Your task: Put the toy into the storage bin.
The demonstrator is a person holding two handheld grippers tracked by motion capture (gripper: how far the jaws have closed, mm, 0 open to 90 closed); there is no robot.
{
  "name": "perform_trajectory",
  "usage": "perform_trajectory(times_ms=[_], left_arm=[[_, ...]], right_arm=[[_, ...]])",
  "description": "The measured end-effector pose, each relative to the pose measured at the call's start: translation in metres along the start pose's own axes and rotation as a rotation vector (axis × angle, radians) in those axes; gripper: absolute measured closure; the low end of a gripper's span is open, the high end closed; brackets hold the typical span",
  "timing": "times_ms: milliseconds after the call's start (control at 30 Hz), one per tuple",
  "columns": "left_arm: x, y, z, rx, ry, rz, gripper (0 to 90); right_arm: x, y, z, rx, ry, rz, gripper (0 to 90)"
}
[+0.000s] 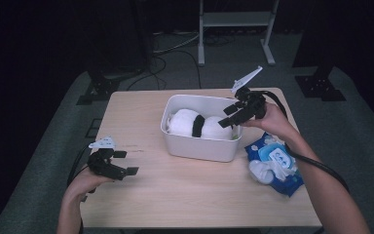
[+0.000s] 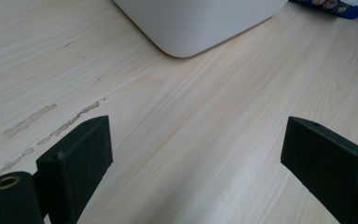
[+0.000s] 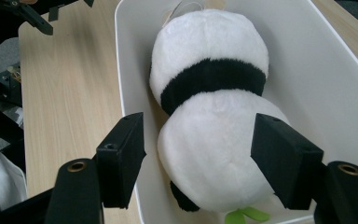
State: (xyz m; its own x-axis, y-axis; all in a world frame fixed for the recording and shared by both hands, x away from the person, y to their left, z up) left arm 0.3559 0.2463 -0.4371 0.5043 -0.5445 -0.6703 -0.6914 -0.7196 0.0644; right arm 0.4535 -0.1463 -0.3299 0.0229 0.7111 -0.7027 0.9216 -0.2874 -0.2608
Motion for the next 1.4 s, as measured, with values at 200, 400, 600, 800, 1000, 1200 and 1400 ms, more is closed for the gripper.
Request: perform_trajectory(times_ms=[200, 400, 600, 800, 1000, 1200, 1400], left_arm=[[0.001, 0.001, 0.0, 0.0, -0.001, 0.001, 7.7], [0.0, 0.001, 0.0, -0.001, 0.0, 0.0, 7.7], [0.001, 0.001, 0.0, 0.0, 0.0, 0.003, 7.7], [0.001, 0.002, 0.0, 0.005, -0.001, 0.003, 7.7], [0.001, 0.002, 0.0, 0.004, -0.001, 0.004, 7.7], [0.001, 0.002, 0.0, -0.002, 0.0, 0.003, 7.7], [0.001, 0.002, 0.001, -0.004, 0.0, 0.002, 7.7]], right_arm=[[-0.004, -0.003, 0.007, 0.007, 0.002, 0.002, 32.6], [-0.01, -0.005, 0.015, 0.018, 0.008, 0.009, 32.1], [-0.015, -0.008, 0.026, 0.033, 0.019, 0.013, 31.8], [-0.021, -0.009, 0.039, 0.048, 0.029, 0.019, 31.6], [-0.026, -0.011, 0.051, 0.063, 0.038, 0.025, 31.1], [-0.029, -0.011, 0.062, 0.079, 0.049, 0.027, 31.0], [-0.032, -0.012, 0.073, 0.091, 0.059, 0.036, 30.5]])
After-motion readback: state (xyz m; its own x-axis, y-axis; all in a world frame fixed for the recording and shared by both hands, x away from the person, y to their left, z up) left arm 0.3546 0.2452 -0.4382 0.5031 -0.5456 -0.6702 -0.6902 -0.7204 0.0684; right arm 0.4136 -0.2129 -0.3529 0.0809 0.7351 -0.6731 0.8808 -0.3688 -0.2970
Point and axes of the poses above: each handheld gripper's, and its own axes: x roughly forward along the jaws, z roughly out of its underside, y roughly to its right, the point moved 5 cm from there along x, roughly forward along the jaws, and after that the axes turned 10 degrees about -z, right-handed, at the moved point
